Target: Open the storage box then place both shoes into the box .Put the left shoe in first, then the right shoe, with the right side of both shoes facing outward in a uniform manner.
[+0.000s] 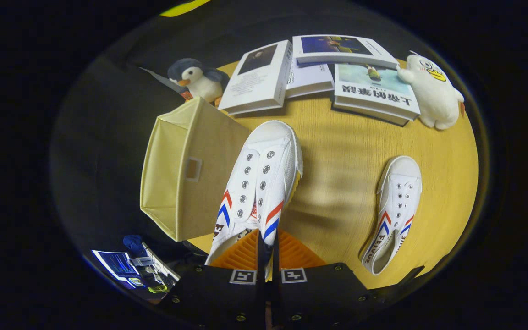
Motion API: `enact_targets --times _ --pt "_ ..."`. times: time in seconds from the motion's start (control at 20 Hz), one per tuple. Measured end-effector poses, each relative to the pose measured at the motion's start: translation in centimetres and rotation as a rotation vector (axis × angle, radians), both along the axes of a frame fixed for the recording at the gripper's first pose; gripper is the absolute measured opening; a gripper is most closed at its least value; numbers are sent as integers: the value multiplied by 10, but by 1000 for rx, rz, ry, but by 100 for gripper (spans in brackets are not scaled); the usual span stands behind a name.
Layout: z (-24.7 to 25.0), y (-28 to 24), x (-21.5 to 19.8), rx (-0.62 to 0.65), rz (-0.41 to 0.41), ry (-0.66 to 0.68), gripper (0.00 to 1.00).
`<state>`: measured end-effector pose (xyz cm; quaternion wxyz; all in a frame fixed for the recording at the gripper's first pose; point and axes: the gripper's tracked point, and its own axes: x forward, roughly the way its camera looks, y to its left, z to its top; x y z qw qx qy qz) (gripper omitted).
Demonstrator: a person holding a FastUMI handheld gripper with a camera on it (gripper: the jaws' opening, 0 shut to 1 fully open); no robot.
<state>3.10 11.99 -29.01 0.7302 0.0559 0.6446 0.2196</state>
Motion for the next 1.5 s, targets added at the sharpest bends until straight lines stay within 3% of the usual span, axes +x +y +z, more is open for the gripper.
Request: enact_targets --times 0.3,0.55,0.95,1.5 --pt "60 43 11 82 50 -62 6" --pt "78 95 15 114 119 -75 5" --pt "55 163 11 75 250 -43 6" --pt "18 208 13 0 321 -18 5"
